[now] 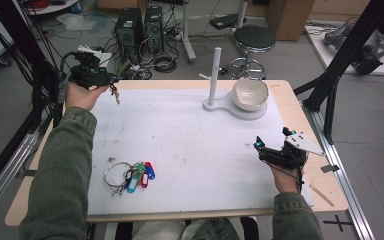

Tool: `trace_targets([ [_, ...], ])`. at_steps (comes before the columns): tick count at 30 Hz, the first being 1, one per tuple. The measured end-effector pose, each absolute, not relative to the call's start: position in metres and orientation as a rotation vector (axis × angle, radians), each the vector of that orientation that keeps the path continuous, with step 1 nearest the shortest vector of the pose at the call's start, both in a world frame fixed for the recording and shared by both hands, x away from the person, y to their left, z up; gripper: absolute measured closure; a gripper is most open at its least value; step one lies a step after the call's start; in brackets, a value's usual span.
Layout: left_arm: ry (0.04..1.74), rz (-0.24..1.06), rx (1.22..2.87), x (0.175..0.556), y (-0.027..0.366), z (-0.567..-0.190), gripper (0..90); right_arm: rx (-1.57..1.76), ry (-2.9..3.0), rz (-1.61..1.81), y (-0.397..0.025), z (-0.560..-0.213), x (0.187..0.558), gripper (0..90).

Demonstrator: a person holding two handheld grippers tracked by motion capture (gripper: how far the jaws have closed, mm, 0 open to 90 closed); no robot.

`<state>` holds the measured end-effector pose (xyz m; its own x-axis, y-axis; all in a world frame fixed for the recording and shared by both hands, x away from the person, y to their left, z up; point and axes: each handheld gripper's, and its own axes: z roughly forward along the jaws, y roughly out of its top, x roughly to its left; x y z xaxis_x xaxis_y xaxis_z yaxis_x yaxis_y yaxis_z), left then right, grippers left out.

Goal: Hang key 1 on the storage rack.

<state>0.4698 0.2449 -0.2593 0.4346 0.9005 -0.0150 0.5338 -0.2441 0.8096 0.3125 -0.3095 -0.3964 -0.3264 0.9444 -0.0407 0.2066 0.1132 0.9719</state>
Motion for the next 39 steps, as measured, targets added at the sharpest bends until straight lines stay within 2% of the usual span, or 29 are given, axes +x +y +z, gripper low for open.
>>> trace_targets([
  [27,1.115,0.642,1.939,0.483,0.201,-0.215,76.1,1.151,1.649,1.275,-0.312,-0.396,0.313,1.5],
  [39,1.066,0.614,1.980,0.495,0.168,-0.219,76.1,1.154,1.641,1.279,-0.314,-0.396,0.312,1.5],
])
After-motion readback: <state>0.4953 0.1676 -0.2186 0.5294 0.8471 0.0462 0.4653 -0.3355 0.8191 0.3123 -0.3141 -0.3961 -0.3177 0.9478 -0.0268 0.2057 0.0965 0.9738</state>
